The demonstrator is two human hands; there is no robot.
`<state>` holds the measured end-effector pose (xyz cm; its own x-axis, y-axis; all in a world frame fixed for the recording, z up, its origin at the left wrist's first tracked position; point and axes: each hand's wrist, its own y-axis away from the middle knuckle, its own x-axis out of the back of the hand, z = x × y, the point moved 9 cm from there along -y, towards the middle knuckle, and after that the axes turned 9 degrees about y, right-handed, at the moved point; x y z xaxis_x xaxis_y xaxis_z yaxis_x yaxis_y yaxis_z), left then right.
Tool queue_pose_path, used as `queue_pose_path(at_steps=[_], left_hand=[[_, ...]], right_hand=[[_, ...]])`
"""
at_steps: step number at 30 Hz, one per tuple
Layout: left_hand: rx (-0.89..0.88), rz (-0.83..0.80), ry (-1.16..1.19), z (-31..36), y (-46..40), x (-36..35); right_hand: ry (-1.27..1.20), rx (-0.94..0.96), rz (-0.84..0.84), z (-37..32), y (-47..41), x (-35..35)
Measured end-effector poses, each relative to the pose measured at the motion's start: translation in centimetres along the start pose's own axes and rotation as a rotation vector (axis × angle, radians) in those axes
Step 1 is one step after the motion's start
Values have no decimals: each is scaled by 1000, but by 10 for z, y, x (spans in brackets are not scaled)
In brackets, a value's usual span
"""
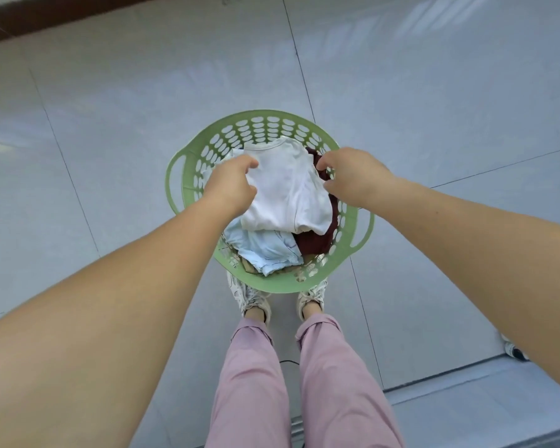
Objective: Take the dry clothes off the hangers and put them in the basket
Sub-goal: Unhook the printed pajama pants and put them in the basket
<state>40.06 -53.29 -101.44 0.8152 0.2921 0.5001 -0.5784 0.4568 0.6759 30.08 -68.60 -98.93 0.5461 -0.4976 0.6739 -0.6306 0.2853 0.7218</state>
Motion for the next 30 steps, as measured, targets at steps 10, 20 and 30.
queue_pose_path(at_steps=[10,20,30], left_hand=[[-284,113,91,115,105,104],[-692,414,-19,254,271,298],[-1071,775,43,361,450,422]], right_hand=[[-101,101,183,-72,107,126],[-151,243,625,-168,266,326],[-222,522,1167,-244,444,485]])
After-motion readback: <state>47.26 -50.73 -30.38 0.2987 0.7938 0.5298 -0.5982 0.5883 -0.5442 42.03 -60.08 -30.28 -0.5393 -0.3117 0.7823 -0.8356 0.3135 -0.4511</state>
